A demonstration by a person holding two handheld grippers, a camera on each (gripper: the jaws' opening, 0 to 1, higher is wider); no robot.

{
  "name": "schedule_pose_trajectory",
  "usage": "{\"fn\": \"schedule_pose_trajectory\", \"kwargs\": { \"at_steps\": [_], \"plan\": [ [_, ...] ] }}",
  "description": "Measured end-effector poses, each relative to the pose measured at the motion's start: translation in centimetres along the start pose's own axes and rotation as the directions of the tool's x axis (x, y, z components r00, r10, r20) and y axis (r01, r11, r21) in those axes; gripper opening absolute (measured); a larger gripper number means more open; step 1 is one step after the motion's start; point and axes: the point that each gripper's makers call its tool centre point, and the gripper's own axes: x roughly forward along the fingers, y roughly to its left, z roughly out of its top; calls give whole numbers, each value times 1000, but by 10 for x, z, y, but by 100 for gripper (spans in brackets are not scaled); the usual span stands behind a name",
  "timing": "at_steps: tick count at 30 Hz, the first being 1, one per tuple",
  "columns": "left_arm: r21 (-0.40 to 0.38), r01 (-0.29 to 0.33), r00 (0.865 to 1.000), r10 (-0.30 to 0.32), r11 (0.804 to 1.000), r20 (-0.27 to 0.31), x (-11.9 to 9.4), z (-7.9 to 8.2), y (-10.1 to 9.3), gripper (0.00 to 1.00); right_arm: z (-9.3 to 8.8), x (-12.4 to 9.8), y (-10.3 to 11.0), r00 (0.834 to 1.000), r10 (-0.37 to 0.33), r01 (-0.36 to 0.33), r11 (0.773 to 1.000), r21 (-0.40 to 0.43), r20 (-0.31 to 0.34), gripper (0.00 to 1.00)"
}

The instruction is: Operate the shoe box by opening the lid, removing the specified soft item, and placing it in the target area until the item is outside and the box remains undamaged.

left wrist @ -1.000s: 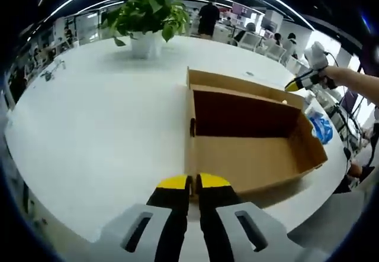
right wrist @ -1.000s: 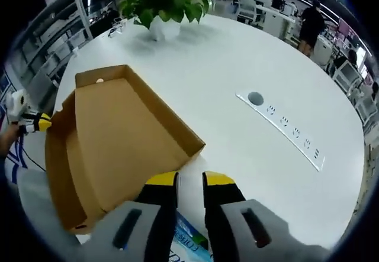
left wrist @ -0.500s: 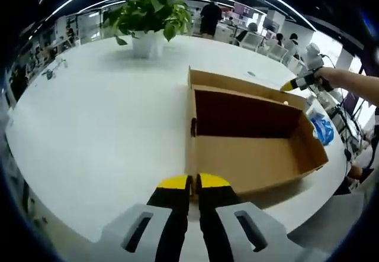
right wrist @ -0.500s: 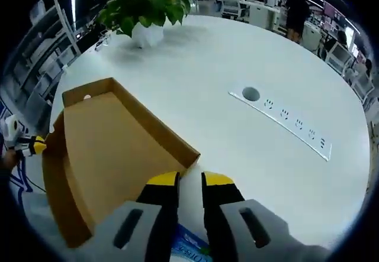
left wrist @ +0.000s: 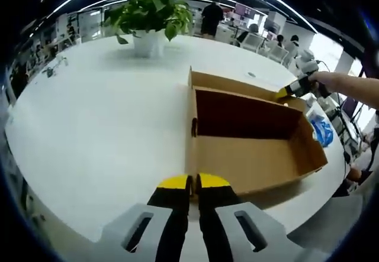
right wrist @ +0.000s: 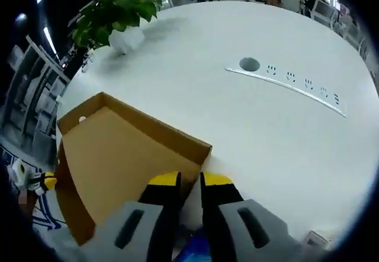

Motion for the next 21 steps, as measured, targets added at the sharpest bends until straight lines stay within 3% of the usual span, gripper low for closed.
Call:
{"fn": "schedule_pose_trajectory", "kwargs": {
  "at_steps": [21],
  "plan": [
    [-32, -5, 1000, 5, 999, 16, 0, 0, -1, 1, 9, -22, 4, 998, -56, 54, 997, 49, 38, 4]
  ]
}}
